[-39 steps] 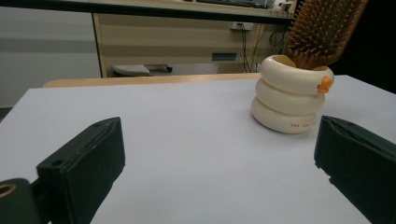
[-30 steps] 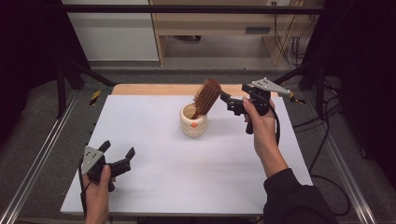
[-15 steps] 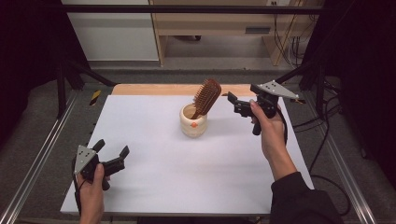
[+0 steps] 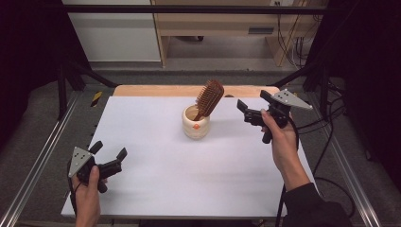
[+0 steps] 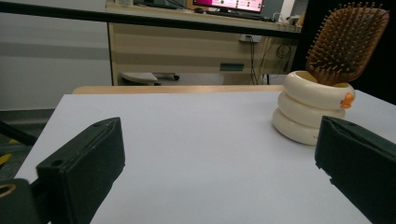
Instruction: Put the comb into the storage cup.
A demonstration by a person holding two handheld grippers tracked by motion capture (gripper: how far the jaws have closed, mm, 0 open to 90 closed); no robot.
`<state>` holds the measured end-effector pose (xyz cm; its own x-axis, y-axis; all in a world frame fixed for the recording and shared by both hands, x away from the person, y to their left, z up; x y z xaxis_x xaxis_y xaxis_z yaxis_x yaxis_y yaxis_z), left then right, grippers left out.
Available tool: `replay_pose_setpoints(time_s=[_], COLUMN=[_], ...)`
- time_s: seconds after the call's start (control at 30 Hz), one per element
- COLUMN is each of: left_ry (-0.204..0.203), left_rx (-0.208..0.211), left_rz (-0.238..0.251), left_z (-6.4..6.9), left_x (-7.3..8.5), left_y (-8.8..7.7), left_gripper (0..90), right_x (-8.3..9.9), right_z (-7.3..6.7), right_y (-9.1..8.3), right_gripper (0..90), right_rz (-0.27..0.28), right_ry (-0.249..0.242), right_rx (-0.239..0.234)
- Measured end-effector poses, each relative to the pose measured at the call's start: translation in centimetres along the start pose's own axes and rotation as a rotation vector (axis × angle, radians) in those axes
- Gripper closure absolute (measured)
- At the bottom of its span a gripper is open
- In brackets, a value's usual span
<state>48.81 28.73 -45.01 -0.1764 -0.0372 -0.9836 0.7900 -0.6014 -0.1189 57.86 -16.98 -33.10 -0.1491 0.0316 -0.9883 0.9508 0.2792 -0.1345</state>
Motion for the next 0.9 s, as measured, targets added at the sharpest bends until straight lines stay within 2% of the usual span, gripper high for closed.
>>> replay_pose_setpoints(time_s=[0.2, 0.37, 0.47, 0.7, 0.9], left_ry=[0.013, 0.026, 0.028, 0.020, 0.014], left_rx=[0.023, 0.021, 0.026, 0.010, 0.015], left_rz=[-0.006, 0.018, 0.009, 0.010, 0.017], left_z=[0.7, 1.3, 1.5, 1.0, 0.7], left_x=[-0.1, -0.3, -0.1, 0.1, 0.1], left_y=[-0.4, -1.1, -1.3, -1.4, -1.4], left_gripper=[1.8, 1.8, 1.7, 1.6, 1.6], right_x=[0.2, 0.2, 0.2, 0.8, 1.2], right_z=[0.6, 1.3, 1.7, 2.7, 3.7], right_y=[-0.7, -1.5, -2.2, -3.5, -4.4], right_gripper=[3.9, 3.9, 3.9, 3.7, 3.3], right_rz=[0.003, 0.017, 0.025, 0.022, 0.023], right_ry=[-0.005, -0.018, -0.020, -0.023, -0.017], right_rx=[0.000, 0.007, 0.015, 0.025, 0.033])
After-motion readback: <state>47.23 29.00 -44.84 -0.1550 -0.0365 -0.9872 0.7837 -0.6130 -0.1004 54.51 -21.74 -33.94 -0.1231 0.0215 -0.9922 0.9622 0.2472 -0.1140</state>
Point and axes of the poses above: each handheld gripper's, and its own axes: y roughly forward along the jaws, x roughly out of its underside, z roughly to its right, the point moved 7 cm from there along y, roughly forward along the jaws, and after that the axes turned 15 degrees about x, right-handed, at the moved point
